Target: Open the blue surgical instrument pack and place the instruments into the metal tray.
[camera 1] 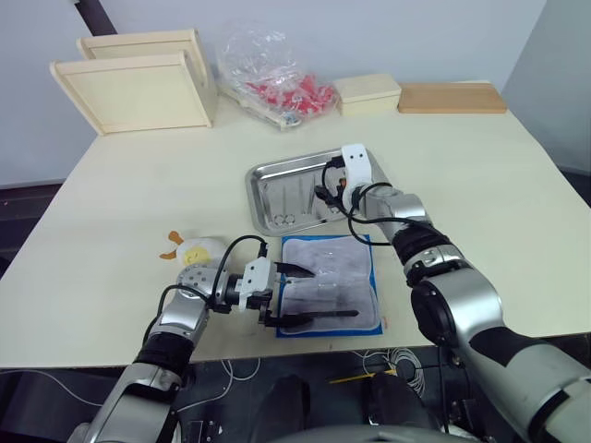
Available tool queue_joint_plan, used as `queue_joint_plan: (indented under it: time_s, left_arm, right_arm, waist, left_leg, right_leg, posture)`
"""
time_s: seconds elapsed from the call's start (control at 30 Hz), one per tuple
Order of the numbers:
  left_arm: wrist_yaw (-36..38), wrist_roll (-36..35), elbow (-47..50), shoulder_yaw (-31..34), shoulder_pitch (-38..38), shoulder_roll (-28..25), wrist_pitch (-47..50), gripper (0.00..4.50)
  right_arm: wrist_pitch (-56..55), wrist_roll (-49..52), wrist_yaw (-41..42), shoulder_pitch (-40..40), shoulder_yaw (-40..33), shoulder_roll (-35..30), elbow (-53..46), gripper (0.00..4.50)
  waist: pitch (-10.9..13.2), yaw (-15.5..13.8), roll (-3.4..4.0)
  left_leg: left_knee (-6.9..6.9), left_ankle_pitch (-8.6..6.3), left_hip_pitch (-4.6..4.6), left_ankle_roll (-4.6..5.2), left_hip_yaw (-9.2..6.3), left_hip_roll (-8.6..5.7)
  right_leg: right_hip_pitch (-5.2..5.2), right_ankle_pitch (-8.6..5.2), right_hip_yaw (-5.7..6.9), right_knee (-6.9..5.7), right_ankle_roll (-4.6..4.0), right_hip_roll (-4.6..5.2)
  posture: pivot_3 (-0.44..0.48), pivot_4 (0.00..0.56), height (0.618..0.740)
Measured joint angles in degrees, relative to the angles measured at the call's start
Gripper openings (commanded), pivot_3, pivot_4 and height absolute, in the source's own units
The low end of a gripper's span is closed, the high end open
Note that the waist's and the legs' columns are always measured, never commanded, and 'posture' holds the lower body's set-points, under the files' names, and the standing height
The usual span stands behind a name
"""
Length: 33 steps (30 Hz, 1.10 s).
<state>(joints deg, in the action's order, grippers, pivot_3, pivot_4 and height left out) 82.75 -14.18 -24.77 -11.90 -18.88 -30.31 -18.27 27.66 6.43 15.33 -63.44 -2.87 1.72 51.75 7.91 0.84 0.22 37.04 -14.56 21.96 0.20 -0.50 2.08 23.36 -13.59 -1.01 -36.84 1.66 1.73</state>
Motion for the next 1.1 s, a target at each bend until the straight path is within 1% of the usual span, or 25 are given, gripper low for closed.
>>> queue_joint_plan:
  time_s: [0.07,0.1,0.2,0.23,0.3,0.4,0.47,0.53,0.6,0.73,0.77,0.8,0.83,0.9,0.93,1.0,1.1]
  left_arm:
    - [0.0,0.01,0.01,0.0,-0.07,0.01,0.02,4.5]
    - [0.0,0.01,0.0,0.0,-0.07,0.0,0.02,4.5]
    - [0.0,0.03,0.03,-0.01,-0.09,0.04,0.07,4.5]
    - [0.0,0.03,0.02,0.03,-0.09,0.02,0.08,4.5]
    - [0.0,0.06,-0.03,0.0,-0.1,0.06,0.07,4.5]
    - [0.0,0.09,-0.07,-0.02,-0.15,0.12,0.07,4.5]
    - [0.0,0.13,-0.13,0.07,-0.14,0.11,0.07,4.5]
    - [0.0,0.16,-0.3,0.03,-0.14,0.13,0.08,4.5]
    - [0.0,0.18,-0.26,-0.1,-0.18,0.41,0.04,4.5]
    - [0.0,0.23,-0.23,-0.02,-0.3,0.37,0.02,4.5]
    - [0.0,0.25,-0.32,0.08,-0.34,0.28,0.02,4.5]
    - [0.0,0.25,-0.33,0.09,-0.34,0.25,0.02,4.5]
    - [0.01,0.34,-0.48,-0.08,-0.39,0.42,0.02,4.5]
    - [0.07,0.33,-0.41,-0.15,-0.46,0.46,-0.02,4.5]
    - [0.16,0.32,-0.42,-0.04,-0.47,0.39,-0.04,4.5]
    - [0.25,0.36,-0.56,-0.1,-0.57,0.4,-0.03,4.5]
    - [0.36,0.37,-0.64,-0.05,-0.66,0.37,-0.04,4.5]
  right_arm:
    - [0.65,-0.33,1.7,3.49,1.87,-1.11,-8.16,4.45]
    - [0.78,-0.37,1.87,3.84,2.0,-1.22,-8.93,4.45]
    - [3.07,0.31,4.55,9.61,3.61,-2.61,-20.63,4.45]
    - [3.48,0.45,4.99,10.33,3.9,-2.88,-22.04,4.45]
    - [5.63,0.88,7.12,14.38,5.4,-4.45,-30.69,4.45]
    - [7.53,1.4,9.45,18.18,7.17,-6.63,-38.09,4.45]
    - [9.8,2.35,11.64,21.93,8.09,-9.17,-45.12,4.45]
    - [10.64,2.7,12.11,22.58,8.18,-9.9,-46.83,4.45]
    - [12.1,4.26,14.49,26.48,8.95,-12.52,-53.66,4.45]
    - [12.95,5.98,17.68,31.91,9.33,-16.35,-59.48,4.45]
    - [12.92,6.64,19.18,33.94,9.44,-18.12,-61.7,4.45]
    - [12.91,6.7,19.37,34.15,9.46,-18.36,-61.9,4.45]
    - [11.48,7.71,22.01,37.34,9.5,-21.36,-65.58,4.45]
    - [8.32,9.35,25.61,41.32,8.98,-24.42,-69.4,4.45]
    - [7.56,9.91,26.84,42.43,8.81,-25.41,-70.32,4.45]
    - [4.92,11.93,31.43,45.87,8.24,-30.12,-73.37,4.45]
    - [1.77,14.63,37.19,49.76,6.23,-35.13,-75.69,4.45]
  waist:
    - [0.0,-0.04,0.0]
    - [0.0,-0.01,0.0]
    - [0.0,-0.06,0.0]
    - [0.0,-0.02,0.0]
    - [0.0,-0.09,0.0]
    - [0.0,-0.12,-0.01]
    - [0.0,-0.07,-0.01]
    - [0.01,-0.1,0.0]
    - [-0.01,-0.41,-0.03]
    - [0.0,-0.33,-0.02]
    - [0.0,-0.23,-0.04]
    - [0.01,-0.2,-0.04]
    - [0.01,-0.33,-0.05]
    - [0.02,-0.45,-0.06]
    - [0.02,-0.34,-0.07]
    - [0.06,-0.33,-0.13]
    - [0.11,-0.33,-0.21]
  left_leg:
    - [-0.02,0.0,0.0,0.0,-0.01,0.0]
    - [-0.02,0.0,0.0,0.0,0.0,0.0]
    - [-0.03,0.0,0.0,0.0,-0.01,0.0]
    - [-0.02,0.0,0.0,0.0,0.0,0.0]
    - [-0.02,0.0,0.0,0.0,-0.02,0.0]
    - [-0.02,0.0,0.01,0.0,-0.01,0.0]
    - [-0.02,0.0,-0.01,0.0,0.01,0.0]
    - [-0.02,0.0,-0.01,0.0,0.0,0.0]
    - [-0.03,0.0,0.03,0.0,-0.1,0.0]
    - [-0.03,0.0,0.04,0.0,-0.01,-0.02]
    - [-0.02,0.0,0.02,0.0,-0.02,-0.01]
    - [-0.02,0.0,0.0,0.0,0.0,0.0]
    - [-0.02,0.0,0.04,0.0,-0.07,0.0]
    - [-0.04,0.0,0.06,0.0,-0.06,-0.01]
    - [-0.06,-0.01,0.02,0.0,-0.01,0.0]
    - [-0.05,-0.01,0.02,0.0,-0.01,-0.01]
    - [-0.05,-0.01,0.0,-0.01,0.0,0.0]
  right_leg:
    - [0.0,0.0,0.0,0.0,0.0,0.0]
    - [0.0,0.0,0.0,0.0,0.0,0.0]
    - [0.0,0.0,0.0,0.01,0.0,0.0]
    - [0.0,0.0,-0.01,0.0,0.0,0.0]
    - [0.0,0.0,0.0,0.01,0.0,0.0]
    - [0.0,-0.01,0.0,0.01,0.01,0.02]
    - [0.01,-0.01,0.0,0.02,0.01,0.02]
    - [0.01,-0.01,0.02,0.02,0.02,0.02]
    - [0.05,-0.03,0.09,0.05,0.01,0.03]
    - [0.03,-0.03,0.04,0.06,0.04,0.06]
    - [0.05,-0.03,0.05,0.06,0.04,0.06]
    - [0.05,-0.03,0.04,0.06,0.04,0.06]
    - [0.08,-0.04,0.11,0.06,0.04,0.06]
    - [0.08,-0.08,0.12,0.1,0.09,0.08]
    - [0.07,-0.08,0.08,0.1,0.1,0.08]
    - [0.07,-0.08,0.09,0.1,0.1,0.08]
    - [0.07,-0.08,0.11,0.11,0.1,0.1]
  posture:
    - [0.0,0.15,0.74]
    - [0.0,0.15,0.74]
    - [0.0,0.15,0.74]
    - [0.0,0.15,0.74]
    - [0.0,0.15,0.74]
    - [0.0,0.15,0.74]
    - [0.0,0.15,0.74]
    - [0.0,0.15,0.74]
    - [0.0,0.15,0.74]
    - [0.0,0.15,0.74]
    - [0.0,0.15,0.74]
    - [0.0,0.15,0.74]
    - [0.0,0.15,0.74]
    - [0.0,0.15,0.74]
    - [0.0,0.15,0.74]
    - [0.0,0.15,0.74]
    - [0.0,0.15,0.74]
